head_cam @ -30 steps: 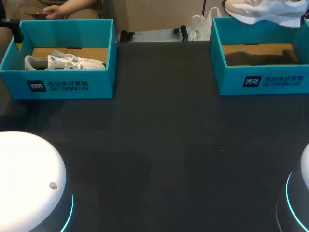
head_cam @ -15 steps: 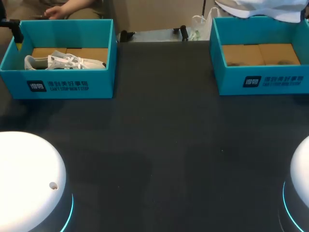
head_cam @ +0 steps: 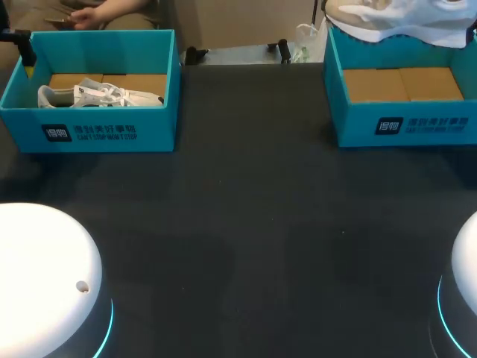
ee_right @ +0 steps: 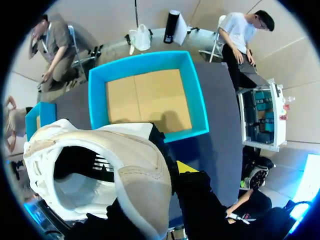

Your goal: Take the shoe out of the shoebox, open the shoe tongue, remove and reinsert the insole, then place the shoe into the shoebox

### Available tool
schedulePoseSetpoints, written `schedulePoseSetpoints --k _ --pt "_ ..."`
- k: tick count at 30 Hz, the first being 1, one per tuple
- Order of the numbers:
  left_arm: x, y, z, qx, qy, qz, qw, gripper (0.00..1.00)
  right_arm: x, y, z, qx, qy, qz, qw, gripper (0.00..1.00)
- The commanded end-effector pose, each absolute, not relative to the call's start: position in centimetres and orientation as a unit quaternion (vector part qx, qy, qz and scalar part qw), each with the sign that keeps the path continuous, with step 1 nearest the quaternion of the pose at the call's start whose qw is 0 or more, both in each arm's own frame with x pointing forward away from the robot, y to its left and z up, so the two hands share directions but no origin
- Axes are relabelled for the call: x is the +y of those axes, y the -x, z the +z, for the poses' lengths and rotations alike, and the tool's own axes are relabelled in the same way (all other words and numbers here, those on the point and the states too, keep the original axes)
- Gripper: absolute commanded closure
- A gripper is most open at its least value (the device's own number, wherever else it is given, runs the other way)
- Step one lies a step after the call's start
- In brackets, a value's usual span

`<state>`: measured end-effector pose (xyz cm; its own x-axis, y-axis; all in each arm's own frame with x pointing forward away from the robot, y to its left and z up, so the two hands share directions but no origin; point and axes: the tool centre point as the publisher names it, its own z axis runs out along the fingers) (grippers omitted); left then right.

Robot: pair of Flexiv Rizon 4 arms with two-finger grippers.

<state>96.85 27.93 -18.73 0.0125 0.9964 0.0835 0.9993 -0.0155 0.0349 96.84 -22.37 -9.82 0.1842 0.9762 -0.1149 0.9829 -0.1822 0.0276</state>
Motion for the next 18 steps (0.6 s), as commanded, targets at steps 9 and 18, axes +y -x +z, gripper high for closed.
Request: schedulePoseSetpoints --k 9,18 --pt "28.0 -96.7 -18.7 -0.701 0.711 -0.043 0.017 0.00 -16.2 -88.5 -10.4 0.669 -0.725 0.027 0.161 1.00" --pt "28.0 -96.7 -18.7 -0.701 0.711 -0.043 0.017 0.00 -11.2 -81.3 -12.3 0.649 -0.742 -0.002 0.170 1.00"
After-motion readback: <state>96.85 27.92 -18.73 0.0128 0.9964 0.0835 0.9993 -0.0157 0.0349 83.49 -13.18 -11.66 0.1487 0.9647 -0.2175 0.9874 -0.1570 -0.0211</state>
